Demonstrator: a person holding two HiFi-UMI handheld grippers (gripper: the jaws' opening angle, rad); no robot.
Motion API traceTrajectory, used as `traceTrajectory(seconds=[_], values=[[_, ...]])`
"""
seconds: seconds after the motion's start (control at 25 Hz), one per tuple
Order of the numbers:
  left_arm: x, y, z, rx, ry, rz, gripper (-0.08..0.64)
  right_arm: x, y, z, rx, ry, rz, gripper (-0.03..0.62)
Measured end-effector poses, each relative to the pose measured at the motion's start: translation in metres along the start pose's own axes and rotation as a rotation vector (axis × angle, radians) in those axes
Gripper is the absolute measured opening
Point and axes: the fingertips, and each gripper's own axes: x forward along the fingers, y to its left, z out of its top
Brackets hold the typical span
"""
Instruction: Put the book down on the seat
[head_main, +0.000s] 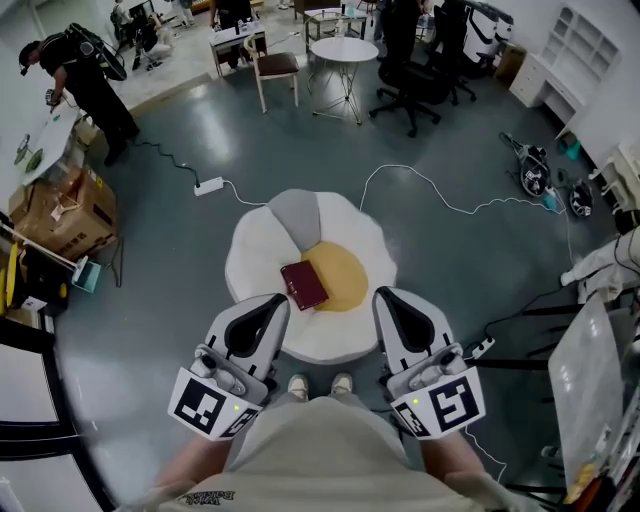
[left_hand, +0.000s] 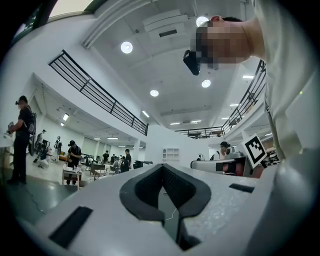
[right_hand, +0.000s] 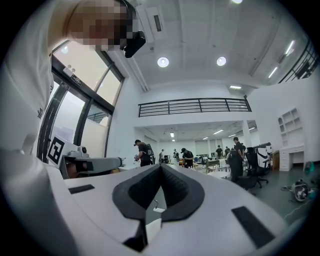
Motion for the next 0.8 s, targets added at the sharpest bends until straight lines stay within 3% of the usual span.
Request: traceTrajectory(seconds=[0.52, 0.8], values=[[0.007, -0.004, -0.001, -0.001, 0.04, -0.033, 0.003, 0.003, 0.003, 0.006, 0.0, 0.006, 0.033, -0.002], [0.008, -0.007, 0.007, 0.004, 0.012, -0.018, 0.003, 0.002, 0.002, 0.007, 0.003, 0.001, 0.055, -0.002]])
